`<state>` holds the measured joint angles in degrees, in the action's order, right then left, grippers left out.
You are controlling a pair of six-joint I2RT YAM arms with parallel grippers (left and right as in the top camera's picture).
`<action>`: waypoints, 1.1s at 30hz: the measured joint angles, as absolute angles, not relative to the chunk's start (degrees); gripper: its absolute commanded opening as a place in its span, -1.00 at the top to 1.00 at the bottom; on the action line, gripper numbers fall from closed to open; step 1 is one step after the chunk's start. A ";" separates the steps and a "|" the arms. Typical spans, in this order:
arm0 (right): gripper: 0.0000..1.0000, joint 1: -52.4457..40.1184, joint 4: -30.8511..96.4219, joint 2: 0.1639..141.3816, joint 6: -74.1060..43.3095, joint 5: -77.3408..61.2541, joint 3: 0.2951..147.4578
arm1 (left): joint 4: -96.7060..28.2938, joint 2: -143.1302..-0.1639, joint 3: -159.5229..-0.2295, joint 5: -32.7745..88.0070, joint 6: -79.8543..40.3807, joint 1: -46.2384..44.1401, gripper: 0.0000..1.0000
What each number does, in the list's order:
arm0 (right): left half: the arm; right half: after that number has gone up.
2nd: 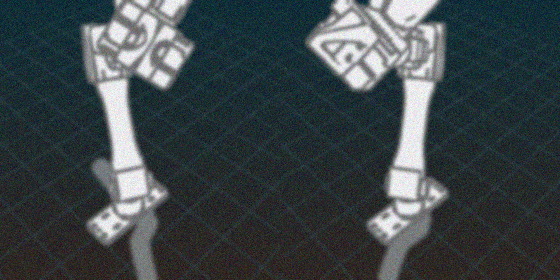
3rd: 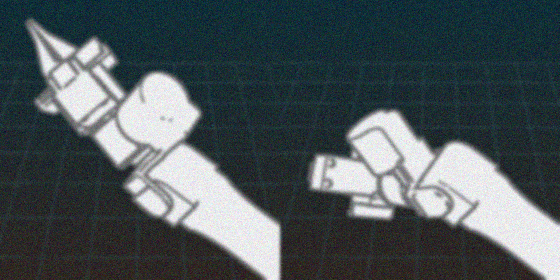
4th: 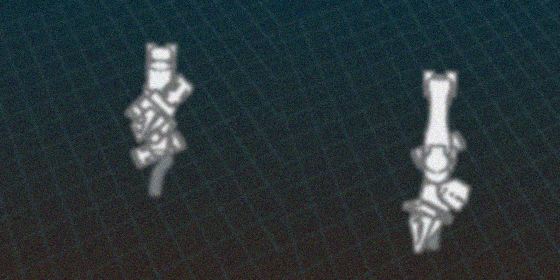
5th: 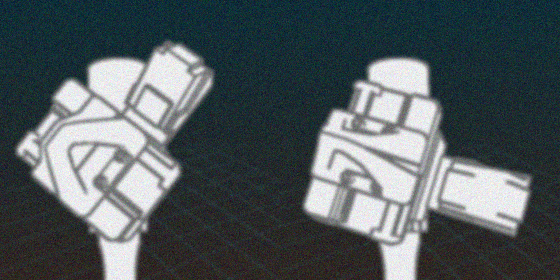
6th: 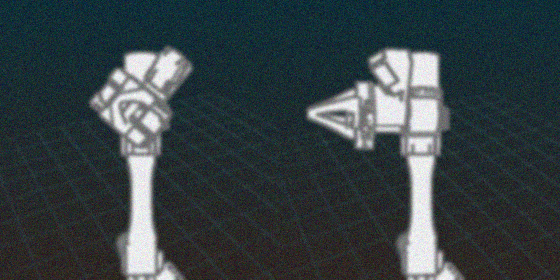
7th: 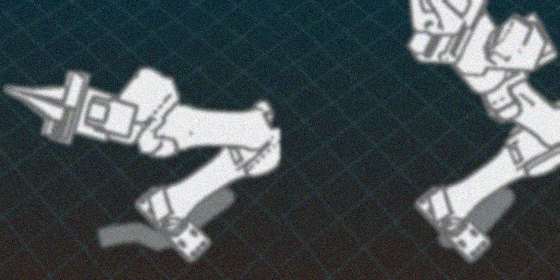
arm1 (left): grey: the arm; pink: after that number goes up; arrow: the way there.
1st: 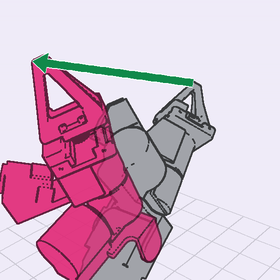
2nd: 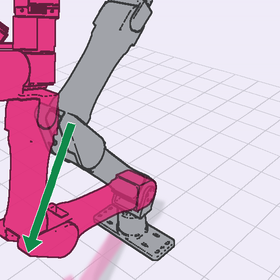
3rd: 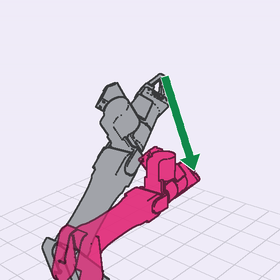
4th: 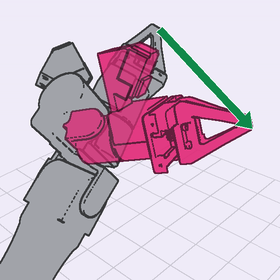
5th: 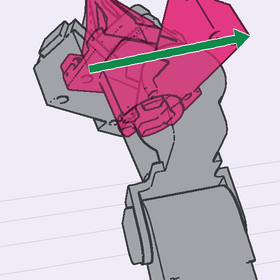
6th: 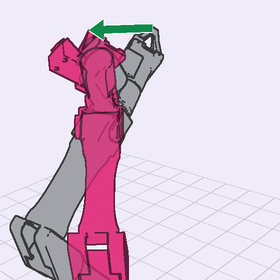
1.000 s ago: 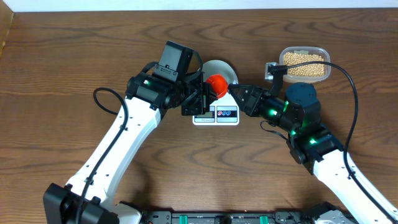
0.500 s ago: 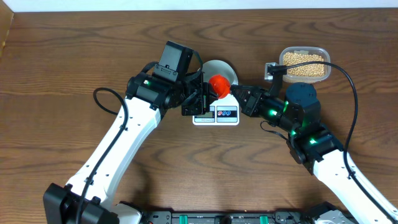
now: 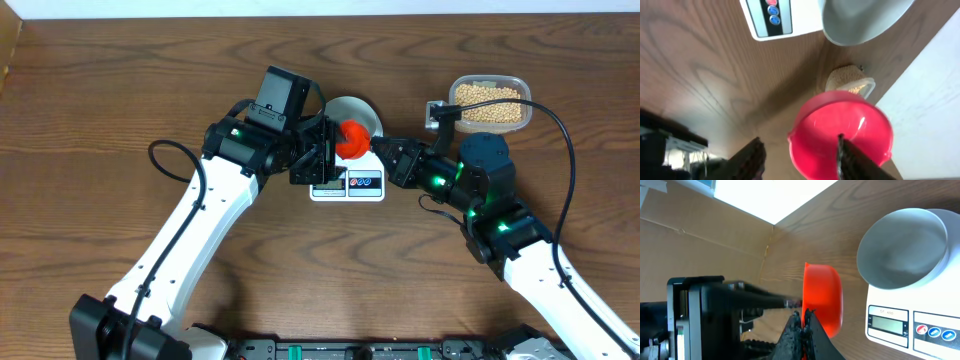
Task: Scoop item into bowl and weigh 50g on scale
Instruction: 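Release the left gripper and carry the scoop right toward the tub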
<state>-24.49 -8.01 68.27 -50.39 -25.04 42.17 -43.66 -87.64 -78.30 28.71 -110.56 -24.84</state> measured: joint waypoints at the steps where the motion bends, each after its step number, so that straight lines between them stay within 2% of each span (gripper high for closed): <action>1: 0.98 -24.32 -7.97 68.27 -50.37 -25.06 42.17 | -43.51 -87.64 -78.30 28.10 -109.73 -24.84 -0.49; 6: 0.97 -23.35 -7.94 68.29 -48.95 -24.80 42.17 | -42.92 -87.64 -78.30 25.23 -105.27 -24.84 -0.70; 17: 0.97 -20.99 -7.94 68.31 -42.81 -24.82 42.17 | -39.09 -87.53 -78.30 16.32 -91.09 -24.49 -0.74; 22: 0.97 -18.90 -7.60 68.31 -39.99 -25.12 42.17 | -34.74 -86.87 -78.30 12.38 -76.31 -24.43 -0.74; 28: 0.97 -15.29 -0.71 68.55 -36.40 -25.10 45.69 | -34.65 -86.78 -78.30 10.59 -56.31 -24.43 -0.74; 33: 0.97 -13.58 6.87 68.55 -32.23 -23.22 51.24 | -34.68 -86.78 -78.30 10.31 -48.95 -24.43 -0.74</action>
<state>-13.58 6.87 68.55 -32.23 -23.22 51.24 -34.68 -86.78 -78.30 10.31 -48.95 -24.43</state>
